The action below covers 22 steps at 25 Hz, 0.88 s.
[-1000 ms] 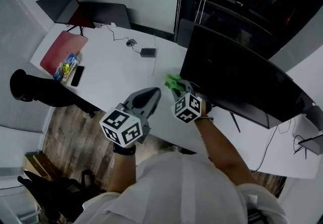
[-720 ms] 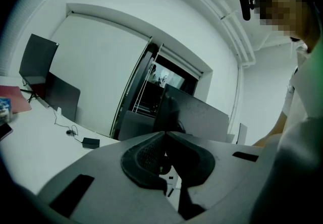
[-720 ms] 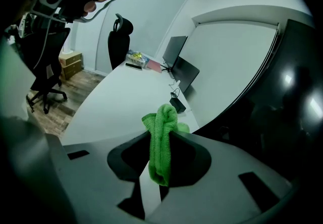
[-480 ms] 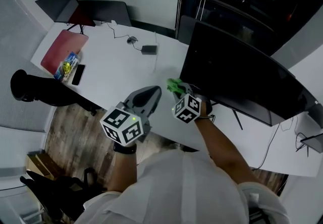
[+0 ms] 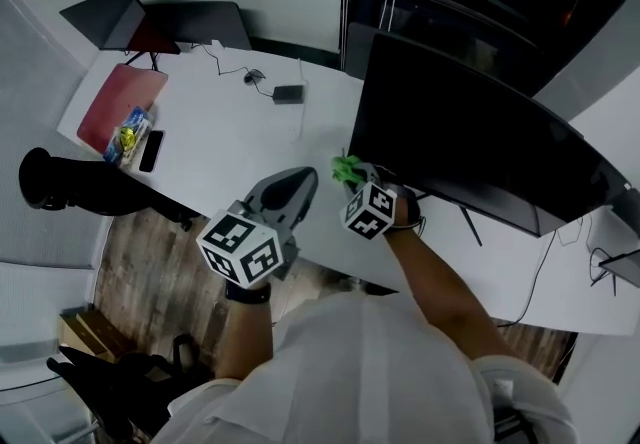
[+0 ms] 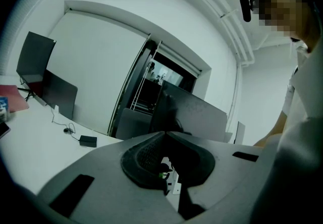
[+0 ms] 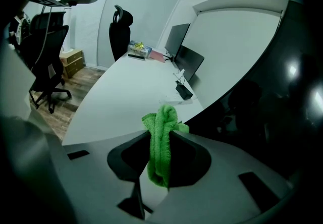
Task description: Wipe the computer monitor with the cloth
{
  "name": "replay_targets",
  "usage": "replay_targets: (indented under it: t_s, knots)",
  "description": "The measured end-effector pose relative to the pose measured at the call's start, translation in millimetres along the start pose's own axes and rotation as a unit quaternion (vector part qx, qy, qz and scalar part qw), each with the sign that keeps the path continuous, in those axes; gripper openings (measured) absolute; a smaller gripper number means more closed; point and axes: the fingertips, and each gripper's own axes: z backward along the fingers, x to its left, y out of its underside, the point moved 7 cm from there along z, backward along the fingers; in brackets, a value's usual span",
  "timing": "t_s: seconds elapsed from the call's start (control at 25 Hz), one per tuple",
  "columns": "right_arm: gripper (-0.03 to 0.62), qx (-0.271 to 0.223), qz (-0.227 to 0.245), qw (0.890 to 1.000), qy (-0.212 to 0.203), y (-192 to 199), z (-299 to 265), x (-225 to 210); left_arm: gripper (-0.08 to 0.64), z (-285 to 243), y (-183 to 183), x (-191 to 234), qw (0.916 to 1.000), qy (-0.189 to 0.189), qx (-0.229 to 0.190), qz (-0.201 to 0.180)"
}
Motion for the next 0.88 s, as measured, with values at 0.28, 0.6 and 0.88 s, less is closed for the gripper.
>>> replay_targets:
  t_s: [0.28,0.6,0.88]
  knots:
    - [0.074,0.005,-0.007,1.0,0.005,12,7,-2,0.017,-2,1,-4,1.0,0.004,0.001,-0.001]
    - [0.074,0.011,-0.024,1.0,0.015,30,20,-6,0.017,-15,1,-15,0.9997,0.021,0.005,-0.005]
    - [0.074,0.014,-0.046,0.998,0.029,52,35,-10,0.017,-32,4,-28,0.999,0.041,0.014,-0.009]
